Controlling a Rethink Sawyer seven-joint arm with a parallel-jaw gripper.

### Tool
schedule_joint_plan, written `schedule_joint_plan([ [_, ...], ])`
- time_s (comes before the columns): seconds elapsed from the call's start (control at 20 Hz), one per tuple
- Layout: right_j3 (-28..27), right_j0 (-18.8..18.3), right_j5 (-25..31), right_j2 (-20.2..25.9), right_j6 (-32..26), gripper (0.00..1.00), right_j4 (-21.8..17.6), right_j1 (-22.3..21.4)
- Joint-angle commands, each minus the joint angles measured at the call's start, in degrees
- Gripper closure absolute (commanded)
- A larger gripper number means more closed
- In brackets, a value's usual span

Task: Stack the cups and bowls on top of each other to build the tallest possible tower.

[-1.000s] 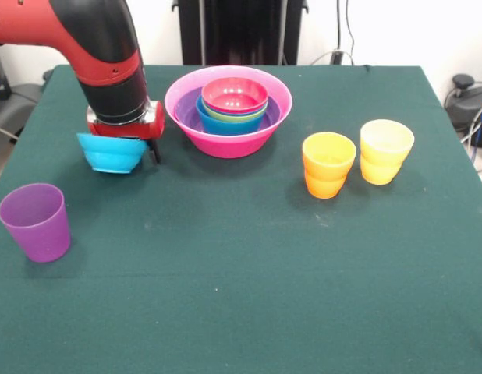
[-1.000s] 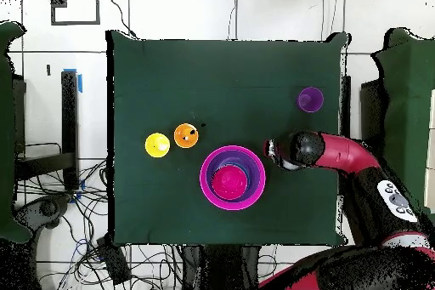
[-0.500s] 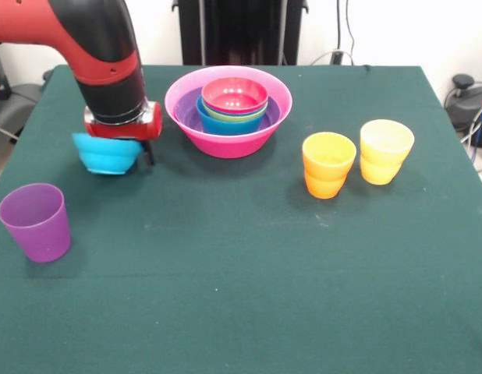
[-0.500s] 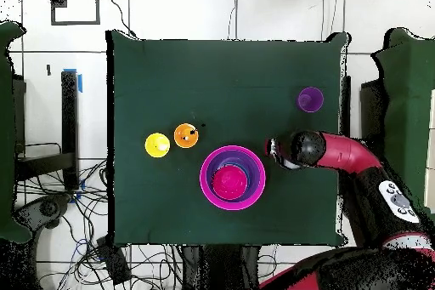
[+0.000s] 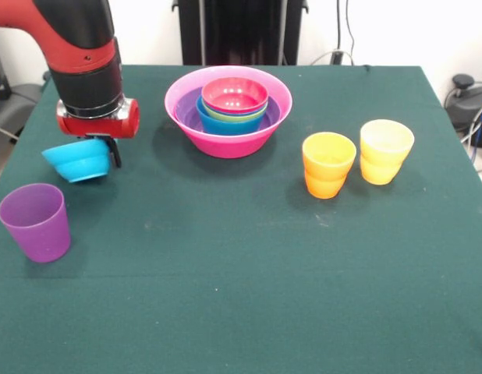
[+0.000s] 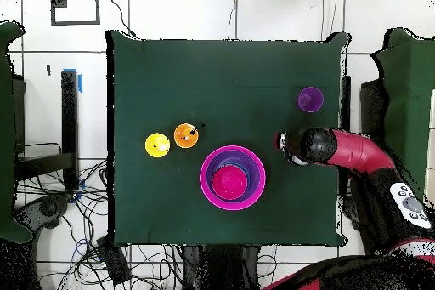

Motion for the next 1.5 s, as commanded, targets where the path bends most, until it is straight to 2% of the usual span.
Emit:
schedule_joint_plan([
  [0.05,-2.4,0.3,-5.3,1.5,-4.6,1.00,-5.2,6.9],
  [0.25,-2.4,0.8,-5.6,0.8,-3.4,1.00,-5.3,6.8],
  [0.4,-2.9,2.7,-4.7,-1.3,-1.2,1.00,-5.9,6.4],
  [0.8,-1.6,4.1,-3.8,-2.6,0.9,1.00,-4.3,4.9],
  [1.0,0.3,4.4,-1.8,-2.8,0.9,1.00,-3.3,2.1],
  [1.5,5.9,4.0,7.4,-1.9,-0.7,1.00,1.6,-7.5],
])
